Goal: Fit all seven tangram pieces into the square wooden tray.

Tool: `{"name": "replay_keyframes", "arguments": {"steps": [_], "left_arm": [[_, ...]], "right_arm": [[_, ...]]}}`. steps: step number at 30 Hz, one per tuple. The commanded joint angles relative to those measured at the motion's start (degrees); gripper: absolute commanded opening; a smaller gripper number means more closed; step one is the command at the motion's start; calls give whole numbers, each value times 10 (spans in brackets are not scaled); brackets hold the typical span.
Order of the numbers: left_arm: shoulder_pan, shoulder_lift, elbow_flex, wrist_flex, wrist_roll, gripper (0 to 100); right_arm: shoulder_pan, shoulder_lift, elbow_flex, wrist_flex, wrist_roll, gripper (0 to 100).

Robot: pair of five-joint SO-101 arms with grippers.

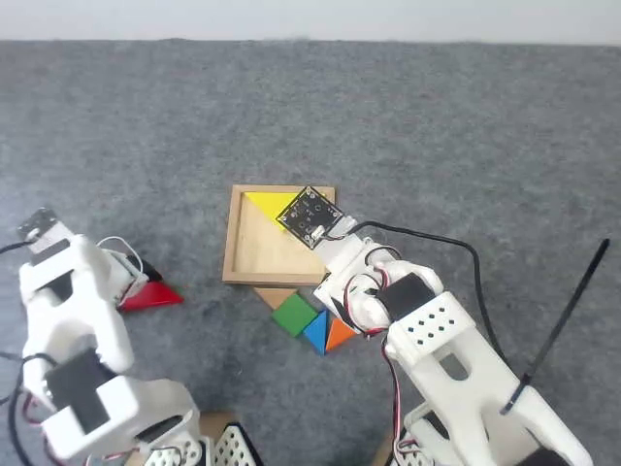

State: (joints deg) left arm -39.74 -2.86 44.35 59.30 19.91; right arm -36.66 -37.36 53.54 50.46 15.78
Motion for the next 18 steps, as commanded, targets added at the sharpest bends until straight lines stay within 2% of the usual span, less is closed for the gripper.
{"name": "replay_keyframes", "arguments": {"steps": [1, 6, 18], "left_arm": [[6, -33, -1, -6, -2, 278], [6, -35, -2, -4, -29, 226], [6, -35, -5, -1, -47, 222]], "right_arm": [[4, -2, -5, -10, -4, 7], [4, -2, -5, -10, -4, 7], [4, -1, -5, -9, -4, 7]]}}
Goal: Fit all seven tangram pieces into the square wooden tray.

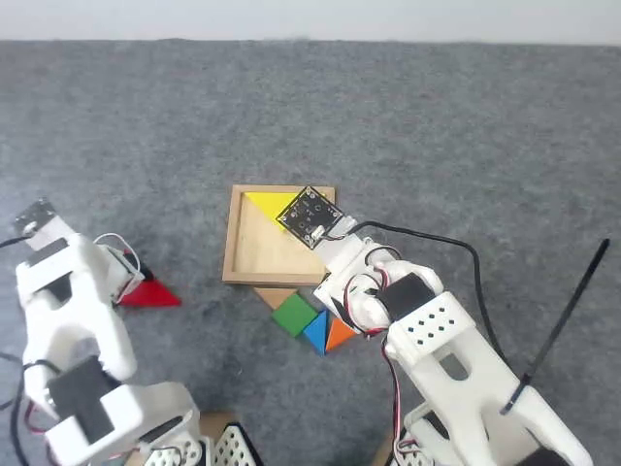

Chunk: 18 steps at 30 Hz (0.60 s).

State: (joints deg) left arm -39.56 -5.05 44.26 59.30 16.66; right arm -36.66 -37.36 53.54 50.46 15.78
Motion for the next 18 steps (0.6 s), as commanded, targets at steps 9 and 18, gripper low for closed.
{"name": "replay_keyframes", "arguments": {"steps": [9, 18], "left_arm": [[13, -14, -51, 42, -18, 183], [57, -63, -40, 48, -19, 126]], "right_arm": [[4, -4, -5, -7, -4, 7], [4, -4, -5, -7, -4, 7]]}}
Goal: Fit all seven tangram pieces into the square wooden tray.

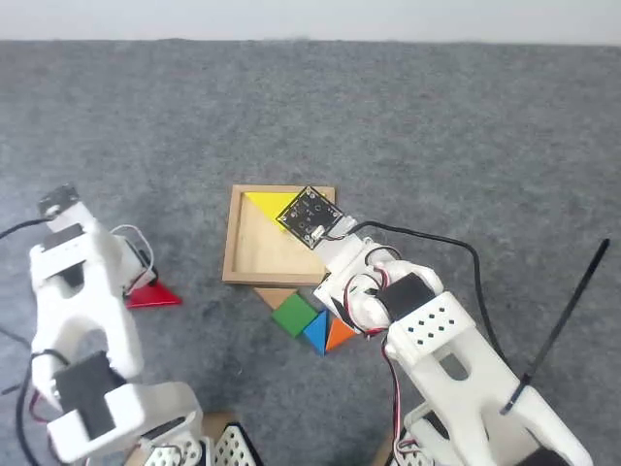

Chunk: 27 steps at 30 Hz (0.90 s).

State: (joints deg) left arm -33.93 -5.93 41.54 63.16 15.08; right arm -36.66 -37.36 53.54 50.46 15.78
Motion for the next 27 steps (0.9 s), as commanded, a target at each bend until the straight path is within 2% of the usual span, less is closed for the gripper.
{"name": "replay_keyframes", "arguments": {"steps": [1, 6, 8, 10, 15, 18, 27], "left_arm": [[-9, -75, -5, 16, -4, 136], [-80, -172, 70, -7, -5, 272], [-87, -172, 86, -25, -40, 314], [-87, -146, 85, -25, -62, 318], [-87, 1, 10, -25, -63, 318], [-84, 62, -44, 10, -63, 318], [-58, 1, 13, -34, -16, 318]], "right_arm": [[3, -4, -5, -7, -4, 7], [2, -4, -5, -7, -4, 7], [2, -4, -5, -7, -4, 7], [2, -4, -5, -7, -4, 7], [2, -4, -4, -7, -4, 7], [3, -4, -4, -7, -4, 7], [3, -3, -4, -7, -4, 7]]}}
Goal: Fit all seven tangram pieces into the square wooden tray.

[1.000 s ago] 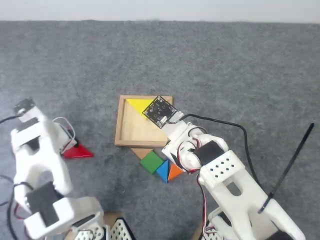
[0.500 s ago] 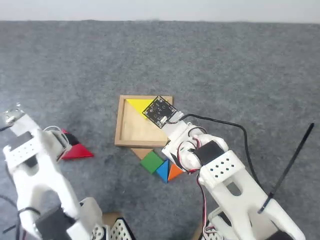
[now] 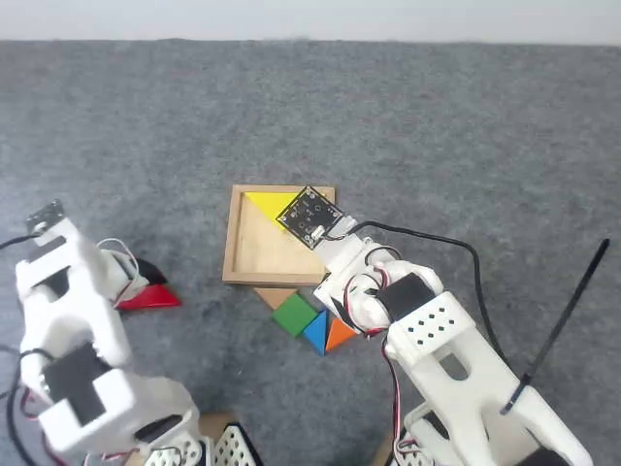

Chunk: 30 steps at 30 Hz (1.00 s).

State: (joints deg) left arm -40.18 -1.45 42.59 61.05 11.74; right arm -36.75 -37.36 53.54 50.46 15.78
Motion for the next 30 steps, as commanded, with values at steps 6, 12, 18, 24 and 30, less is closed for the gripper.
{"name": "replay_keyframes", "arguments": {"steps": [6, 12, 18, 24, 30], "left_arm": [[4, -47, 4, -24, 33, 317], [4, -47, 6, -25, 36, 317], [4, -46, 5, -25, 47, 316], [4, -45, 7, -34, 48, 316], [5, 40, -62, 6, 65, 316]], "right_arm": [[4, -4, -4, -7, -4, 7], [4, -4, -4, -7, -4, 7], [4, -4, -4, -7, -4, 7], [3, -4, -4, -7, -4, 7], [2, -3, -4, -7, -4, 7]]}}
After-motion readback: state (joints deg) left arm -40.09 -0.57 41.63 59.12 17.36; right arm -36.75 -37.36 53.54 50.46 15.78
